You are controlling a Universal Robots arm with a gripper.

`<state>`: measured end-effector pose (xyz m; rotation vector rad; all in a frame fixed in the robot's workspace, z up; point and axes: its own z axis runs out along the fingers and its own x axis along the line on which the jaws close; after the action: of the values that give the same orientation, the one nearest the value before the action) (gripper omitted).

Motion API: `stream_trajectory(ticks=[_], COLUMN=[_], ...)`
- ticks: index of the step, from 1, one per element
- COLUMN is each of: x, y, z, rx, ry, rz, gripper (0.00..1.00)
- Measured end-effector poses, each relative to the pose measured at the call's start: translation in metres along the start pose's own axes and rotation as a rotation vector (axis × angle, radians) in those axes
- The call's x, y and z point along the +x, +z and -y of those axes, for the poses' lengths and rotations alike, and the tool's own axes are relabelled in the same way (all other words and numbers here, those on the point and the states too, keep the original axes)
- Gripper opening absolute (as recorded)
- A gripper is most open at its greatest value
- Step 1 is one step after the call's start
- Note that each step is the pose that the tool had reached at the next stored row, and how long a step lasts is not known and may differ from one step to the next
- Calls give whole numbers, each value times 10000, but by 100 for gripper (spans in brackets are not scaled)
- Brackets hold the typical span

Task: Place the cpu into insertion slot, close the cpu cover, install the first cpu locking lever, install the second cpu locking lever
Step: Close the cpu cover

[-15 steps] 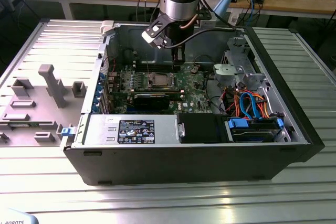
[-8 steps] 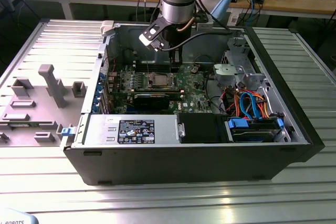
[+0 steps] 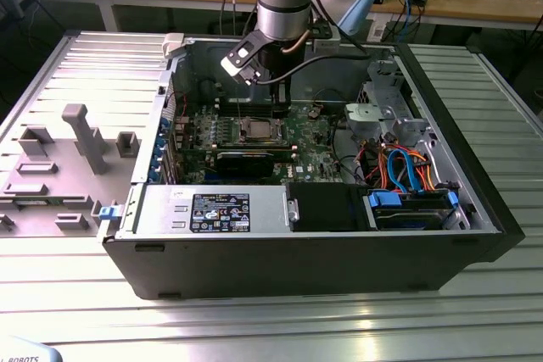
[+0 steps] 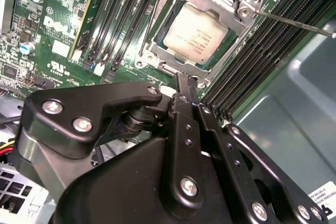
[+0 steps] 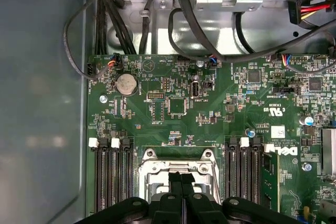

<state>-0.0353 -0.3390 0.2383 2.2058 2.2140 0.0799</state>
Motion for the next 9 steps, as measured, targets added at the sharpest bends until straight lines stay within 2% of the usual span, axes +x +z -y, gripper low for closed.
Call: stream_trajectory(ticks=[9], x=[0], y=[0], z=[2], rx=[0], ry=[1], rz=[0], gripper=[11])
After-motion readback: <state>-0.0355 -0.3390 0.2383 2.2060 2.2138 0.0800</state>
